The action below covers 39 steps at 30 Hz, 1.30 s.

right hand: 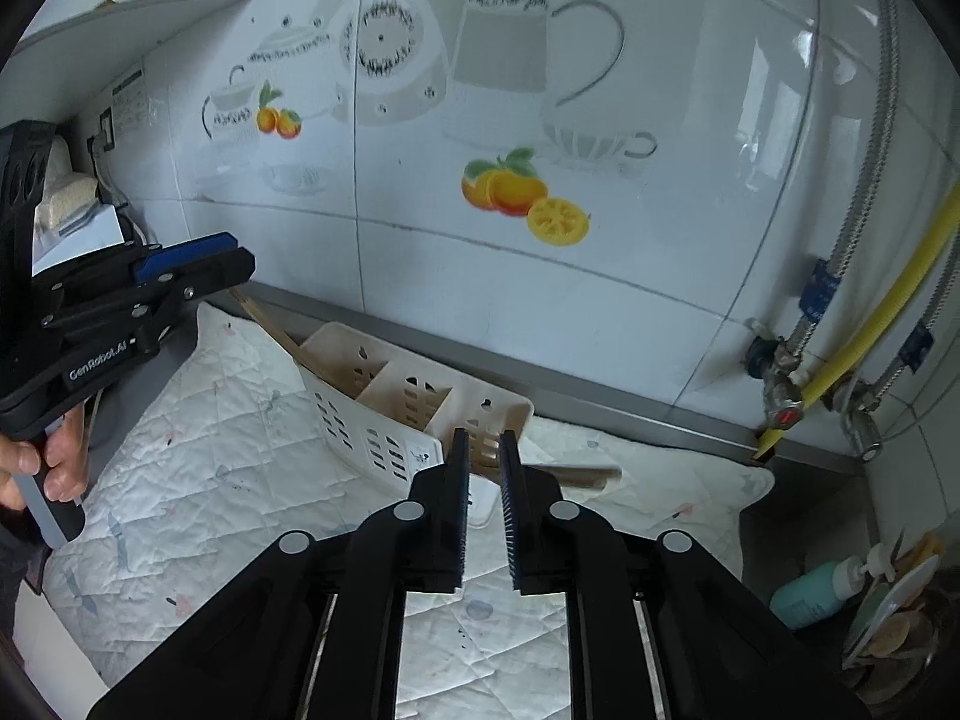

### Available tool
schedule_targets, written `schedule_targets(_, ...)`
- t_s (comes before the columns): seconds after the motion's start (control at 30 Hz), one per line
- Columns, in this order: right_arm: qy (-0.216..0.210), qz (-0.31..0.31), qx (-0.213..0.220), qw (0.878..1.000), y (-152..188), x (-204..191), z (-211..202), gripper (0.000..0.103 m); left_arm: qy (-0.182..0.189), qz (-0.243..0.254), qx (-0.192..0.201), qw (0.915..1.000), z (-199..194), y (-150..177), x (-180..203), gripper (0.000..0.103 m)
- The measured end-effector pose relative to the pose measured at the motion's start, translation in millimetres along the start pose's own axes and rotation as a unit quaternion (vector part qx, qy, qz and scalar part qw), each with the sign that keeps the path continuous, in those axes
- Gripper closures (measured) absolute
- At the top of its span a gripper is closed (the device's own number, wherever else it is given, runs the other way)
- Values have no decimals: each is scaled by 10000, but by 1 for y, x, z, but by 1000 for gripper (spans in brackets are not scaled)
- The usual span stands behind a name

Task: Organize utensils
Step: 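Open the left gripper to drop its chopstick into the holder while the right gripper releases its own, then move both open grippers back down to the remaining chopsticks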

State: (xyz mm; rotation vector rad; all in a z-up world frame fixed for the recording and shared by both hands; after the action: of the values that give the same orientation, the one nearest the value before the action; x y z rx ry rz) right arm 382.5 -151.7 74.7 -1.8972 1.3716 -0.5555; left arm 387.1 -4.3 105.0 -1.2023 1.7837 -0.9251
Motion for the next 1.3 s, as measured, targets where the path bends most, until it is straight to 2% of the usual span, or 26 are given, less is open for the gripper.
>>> schedule_targets(0.07,-5,4,98,10000,1,-2,-13,86,1,-23,90,10000,-13,-2,1,76)
schedule_targets(0.23,-80,44,320,9994,17,-8,-45,83,87,-86,286,9995,-49,4,13,60)
schedule_targets(0.4,-255,105,380,9989,60,-19,-67,80,154,-109,299,9994,-87,38,31,51)
schedule_targets(0.53,-302,106,367,9988,104,-28,-75,79,188,-231,288,9991,-109,68,40,38)
schedule_targets(0.73,-301,159,259,9991,173,-40,-76,79,164,-307,80,9994,-129,128,54,34)
schedule_targets(0.9,-288,274,42,9992,228,-47,-67,79,366,-615,-324,9969,-129,189,67,34)
schedule_targets(1.0,-179,293,-24,9994,260,-51,-63,79,438,-736,-479,9952,-129,215,71,34)
schedule_targets(1.2,-82,484,-159,9987,304,-57,-52,79,703,-706,-757,9921,-129,258,91,36)
schedule_targets(1.3,-137,697,-233,9972,317,-57,-47,81,769,-600,-883,9913,-130,274,101,41)
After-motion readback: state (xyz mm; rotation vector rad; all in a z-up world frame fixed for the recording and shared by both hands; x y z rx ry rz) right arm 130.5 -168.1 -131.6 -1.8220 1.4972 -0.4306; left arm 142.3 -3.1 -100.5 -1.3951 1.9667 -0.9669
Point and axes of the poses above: each gripper's, at about its wrist camera, not at the fingertips, and z roughly the way its jaws point, x to its right, y to its underside, the point moved 10 cm from there along z, roughly the way its jaws point, and after that the axes turned 13 degrees about z, right-handed, at the moved point
